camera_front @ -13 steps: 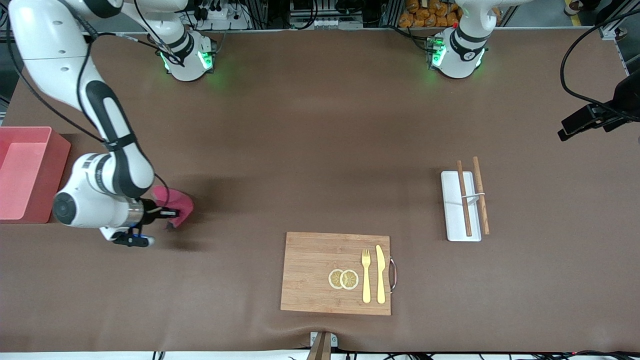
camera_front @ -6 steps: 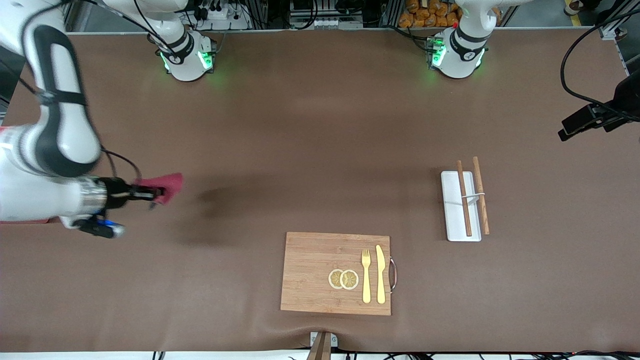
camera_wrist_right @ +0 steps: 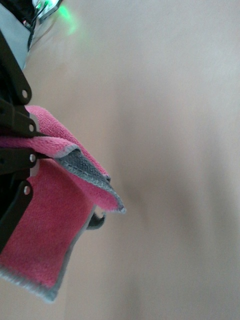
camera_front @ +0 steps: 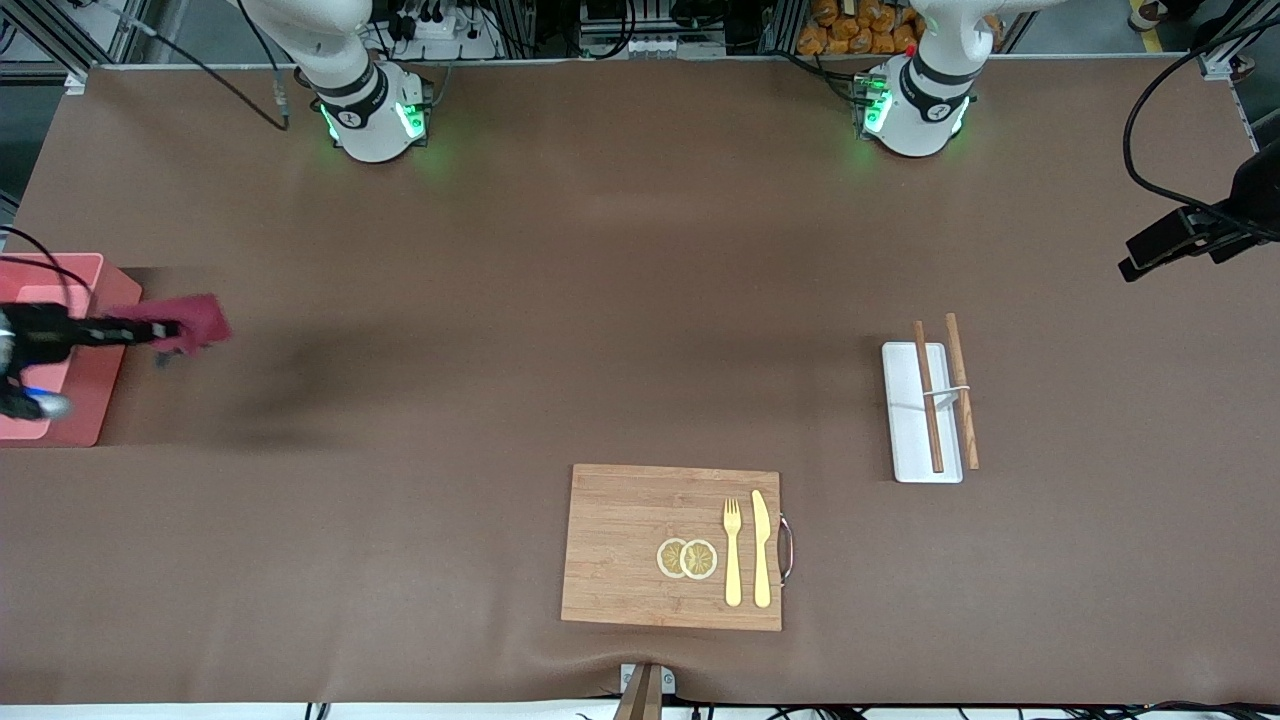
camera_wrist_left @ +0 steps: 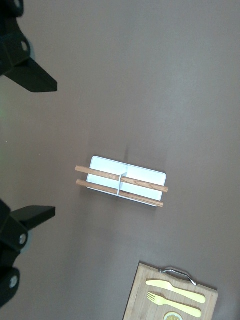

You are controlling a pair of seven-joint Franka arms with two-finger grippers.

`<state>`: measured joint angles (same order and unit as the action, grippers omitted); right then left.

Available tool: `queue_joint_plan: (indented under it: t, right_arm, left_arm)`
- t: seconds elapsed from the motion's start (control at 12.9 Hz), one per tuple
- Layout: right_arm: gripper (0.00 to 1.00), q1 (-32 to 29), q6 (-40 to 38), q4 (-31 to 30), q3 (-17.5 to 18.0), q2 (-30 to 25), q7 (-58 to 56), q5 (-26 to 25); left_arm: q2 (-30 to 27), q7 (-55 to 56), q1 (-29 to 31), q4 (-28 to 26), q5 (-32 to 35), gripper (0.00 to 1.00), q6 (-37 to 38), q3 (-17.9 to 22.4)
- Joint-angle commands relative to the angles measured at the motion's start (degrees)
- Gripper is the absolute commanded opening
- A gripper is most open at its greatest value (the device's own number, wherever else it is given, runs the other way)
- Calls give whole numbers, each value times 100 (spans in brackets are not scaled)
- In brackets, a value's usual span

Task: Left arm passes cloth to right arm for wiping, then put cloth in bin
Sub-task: 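Move the cloth over the pink bin and open the right gripper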

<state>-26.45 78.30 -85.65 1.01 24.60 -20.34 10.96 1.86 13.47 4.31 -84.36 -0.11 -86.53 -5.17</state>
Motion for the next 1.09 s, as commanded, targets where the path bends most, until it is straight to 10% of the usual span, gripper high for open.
queue_joint_plan:
  t: [0.0,0.39,0.85,1.01]
  right_arm:
    - [0,-570,-270,503,136,9,-1151,-801]
    - [0,-1002,771,936,127,376,-2772,-2053]
    - [2,-1538,2830,927,127,1240,-3730,-2212]
    - [100,-1608,2788,918,136,1222,-3714,-2090]
  left_arm:
    - [-107,-108,0,-36,11,100,13,25]
    - [-107,-108,-9,-27,11,100,13,25]
    - [-115,-117,-9,25,20,100,48,16]
    - [-115,-117,-9,25,20,100,48,16]
